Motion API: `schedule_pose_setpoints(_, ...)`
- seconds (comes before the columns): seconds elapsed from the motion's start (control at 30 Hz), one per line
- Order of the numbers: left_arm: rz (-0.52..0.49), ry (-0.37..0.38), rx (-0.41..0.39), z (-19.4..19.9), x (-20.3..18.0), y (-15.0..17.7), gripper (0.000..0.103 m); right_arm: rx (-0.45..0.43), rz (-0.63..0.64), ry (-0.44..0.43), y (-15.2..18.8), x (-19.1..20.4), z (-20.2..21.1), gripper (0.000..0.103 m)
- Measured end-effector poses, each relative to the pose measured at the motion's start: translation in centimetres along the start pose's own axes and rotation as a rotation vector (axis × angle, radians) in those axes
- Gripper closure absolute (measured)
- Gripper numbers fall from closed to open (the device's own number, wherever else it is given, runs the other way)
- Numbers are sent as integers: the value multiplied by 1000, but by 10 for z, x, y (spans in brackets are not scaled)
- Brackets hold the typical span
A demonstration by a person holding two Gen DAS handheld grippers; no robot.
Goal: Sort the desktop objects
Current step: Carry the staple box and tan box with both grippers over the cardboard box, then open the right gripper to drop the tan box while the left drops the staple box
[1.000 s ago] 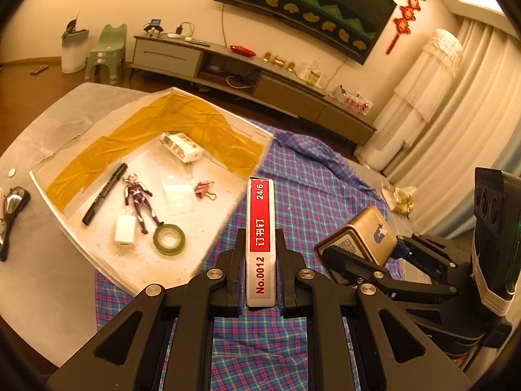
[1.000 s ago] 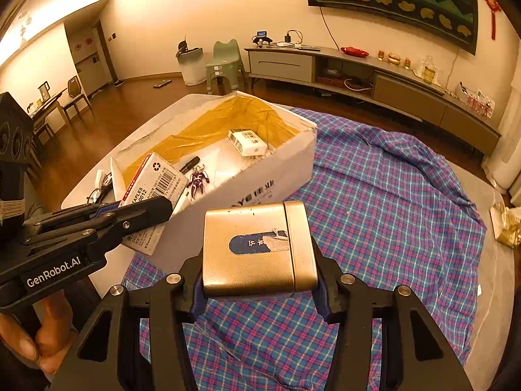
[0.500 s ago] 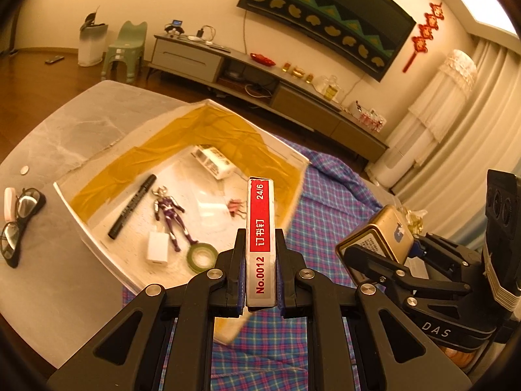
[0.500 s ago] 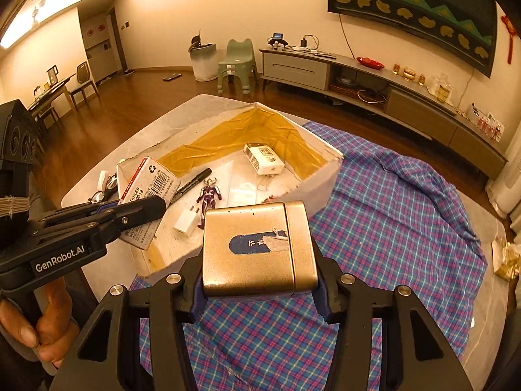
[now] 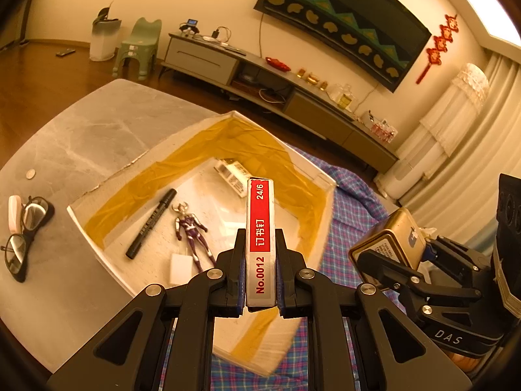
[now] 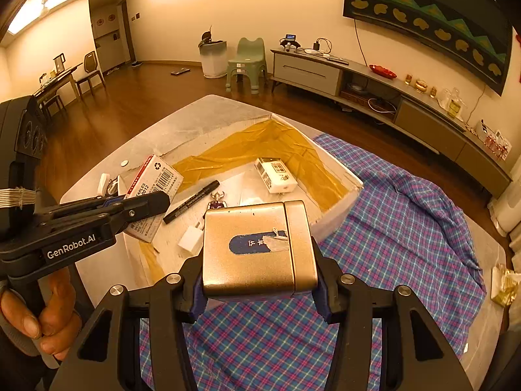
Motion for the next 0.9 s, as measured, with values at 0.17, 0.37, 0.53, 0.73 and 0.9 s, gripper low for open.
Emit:
schedule_pose_setpoints(0.17,19,-21,10,-12,15,-6,89,9,0,-1,-7,-2,-14,50)
schedule_pose_setpoints(0.37,36,-53,22,-26,33,-12,89,30,-2,-5,-12,-5,-33,50)
schedule_pose_setpoints(0.53,11,-82,33,-37,42,-17,89,53,-6,-9,-13,-9,-53,50)
schedule_pose_setpoints(0.73,-18,-96,54,-49,45,-16,89,80,0,-9,-16,-14,-73,50)
schedule_pose_setpoints(0.9,-34,-104,81,-60,48,-11,89,102,15,-2,-17,-18,-89,50)
Point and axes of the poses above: each gripper's, at about its wrist camera, not at the fingertips, and z roughly against the way its jaws point, x to its left, y to its underside, the point moved 8 cm from there along -z, roughly the way its jaws point, and after that the axes turned 15 degrees about -x, right-handed, at the moved point
